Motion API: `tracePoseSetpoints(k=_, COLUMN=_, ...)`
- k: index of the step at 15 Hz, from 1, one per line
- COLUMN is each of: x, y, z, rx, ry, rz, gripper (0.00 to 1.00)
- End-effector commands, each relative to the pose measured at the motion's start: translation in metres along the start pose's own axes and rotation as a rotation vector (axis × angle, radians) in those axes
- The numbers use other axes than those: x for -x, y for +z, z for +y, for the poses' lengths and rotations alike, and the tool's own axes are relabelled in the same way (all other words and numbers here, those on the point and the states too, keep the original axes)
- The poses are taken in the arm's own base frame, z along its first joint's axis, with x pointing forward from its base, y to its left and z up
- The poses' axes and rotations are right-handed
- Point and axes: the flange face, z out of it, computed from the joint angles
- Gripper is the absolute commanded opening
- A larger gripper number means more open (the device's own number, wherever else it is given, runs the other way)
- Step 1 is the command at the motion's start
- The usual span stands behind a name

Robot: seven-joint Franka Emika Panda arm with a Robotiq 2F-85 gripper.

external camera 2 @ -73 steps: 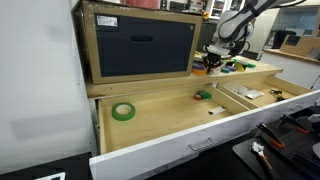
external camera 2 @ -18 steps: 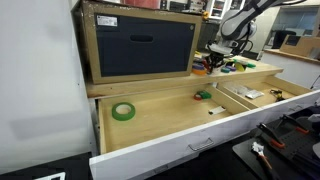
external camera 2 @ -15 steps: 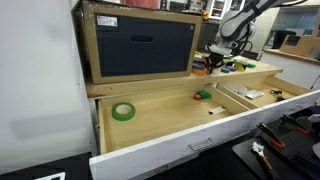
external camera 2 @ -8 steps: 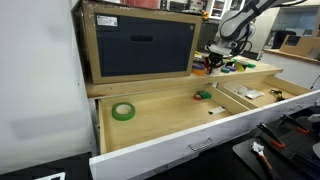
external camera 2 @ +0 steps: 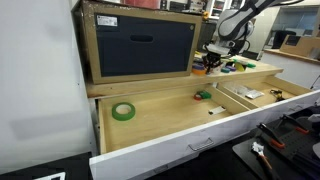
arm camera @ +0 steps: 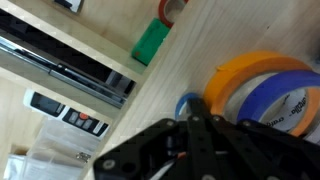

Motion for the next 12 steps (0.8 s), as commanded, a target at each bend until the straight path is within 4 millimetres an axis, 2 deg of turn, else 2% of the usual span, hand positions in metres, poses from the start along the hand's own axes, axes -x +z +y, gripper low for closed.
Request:
tracePoseSetpoints(k=1, x=-0.0020, y=-0.0047, z=-0.0067, rx=0.010, ry=0.011, rz=-0.001, gripper=0.00)
tracePoseSetpoints(k=12, x=-0.0058, y=0.0019, z=-0.0051, rx=0.020, ry=0.023, rz=0.001, gripper=0.00)
